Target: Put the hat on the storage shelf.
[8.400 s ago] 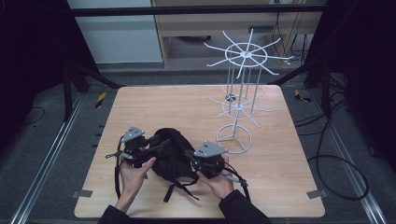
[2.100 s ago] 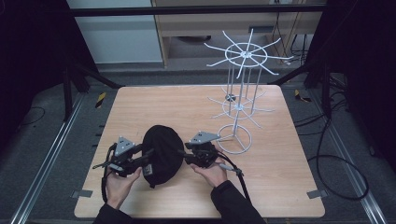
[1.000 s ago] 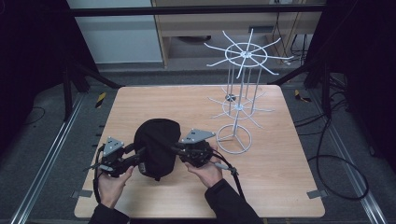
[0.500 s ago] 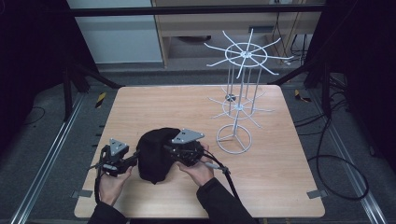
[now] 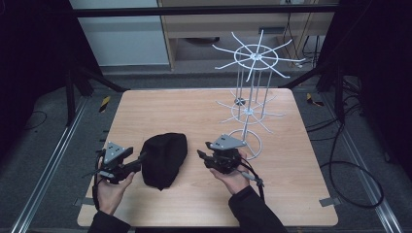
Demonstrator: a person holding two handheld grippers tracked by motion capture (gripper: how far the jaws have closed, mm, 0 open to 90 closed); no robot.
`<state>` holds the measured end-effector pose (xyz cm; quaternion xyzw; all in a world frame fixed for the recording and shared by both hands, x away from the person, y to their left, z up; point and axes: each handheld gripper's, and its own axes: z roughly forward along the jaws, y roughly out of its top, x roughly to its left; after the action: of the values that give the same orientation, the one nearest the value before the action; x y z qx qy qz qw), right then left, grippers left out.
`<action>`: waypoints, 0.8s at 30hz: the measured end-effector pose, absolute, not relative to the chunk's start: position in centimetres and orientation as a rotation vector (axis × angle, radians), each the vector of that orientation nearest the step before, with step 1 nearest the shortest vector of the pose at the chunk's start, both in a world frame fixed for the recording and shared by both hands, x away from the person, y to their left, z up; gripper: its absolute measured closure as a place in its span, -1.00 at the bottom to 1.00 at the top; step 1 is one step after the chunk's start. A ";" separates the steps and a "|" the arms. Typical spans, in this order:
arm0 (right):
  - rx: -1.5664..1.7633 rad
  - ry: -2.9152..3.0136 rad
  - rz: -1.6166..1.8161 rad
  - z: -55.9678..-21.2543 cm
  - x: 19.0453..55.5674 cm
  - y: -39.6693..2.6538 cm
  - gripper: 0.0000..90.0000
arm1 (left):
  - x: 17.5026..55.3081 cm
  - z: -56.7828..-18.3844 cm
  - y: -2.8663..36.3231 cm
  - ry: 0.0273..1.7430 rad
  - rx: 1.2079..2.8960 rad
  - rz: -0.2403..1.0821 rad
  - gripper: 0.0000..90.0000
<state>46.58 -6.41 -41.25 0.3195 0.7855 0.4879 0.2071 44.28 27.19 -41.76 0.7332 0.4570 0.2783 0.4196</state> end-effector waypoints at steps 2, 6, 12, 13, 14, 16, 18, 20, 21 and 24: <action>0.904 2.169 1.354 -41.3 46.0 -8.1 0.19 | 43.8 -41.1 25.9 1.098 1.858 0.683 -0.05; 0.941 2.148 1.353 -41.5 45.2 -10.4 0.15 | 43.5 -40.8 24.6 1.068 1.898 0.659 -0.10; 1.026 2.084 1.320 -42.9 43.5 -15.6 0.06 | 43.8 -41.4 22.4 1.059 1.976 0.630 -0.11; 1.036 2.080 1.305 -43.1 43.3 -16.4 0.05 | 43.8 -41.4 22.4 1.059 1.976 0.630 -0.10; 1.036 2.080 1.305 -43.1 43.3 -16.4 0.05 | 43.9 -41.5 22.1 1.060 1.987 0.625 -0.10; 1.060 2.062 1.287 -43.4 42.8 -17.7 0.03 | 44.2 -41.8 21.7 1.067 2.006 0.620 -0.06; 1.081 2.048 1.266 -43.9 42.3 -19.1 0.01 | 44.5 -42.1 21.3 1.072 2.019 0.616 -0.02; 1.106 2.035 1.243 -44.3 41.9 -20.3 -0.01 | 44.8 -42.4 21.0 1.086 2.037 0.623 0.03; 1.139 2.011 1.226 -44.7 41.6 -21.6 -0.03 | 45.2 -42.8 20.8 1.113 2.046 0.621 0.06; 1.188 1.983 1.216 -45.1 41.4 -23.2 -0.04 | 45.5 -43.3 20.8 1.131 2.056 0.621 0.18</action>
<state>41.45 -23.20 -45.13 0.4389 0.7328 0.4492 0.2618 45.53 20.77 -43.27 0.7936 0.4365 0.2398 0.3496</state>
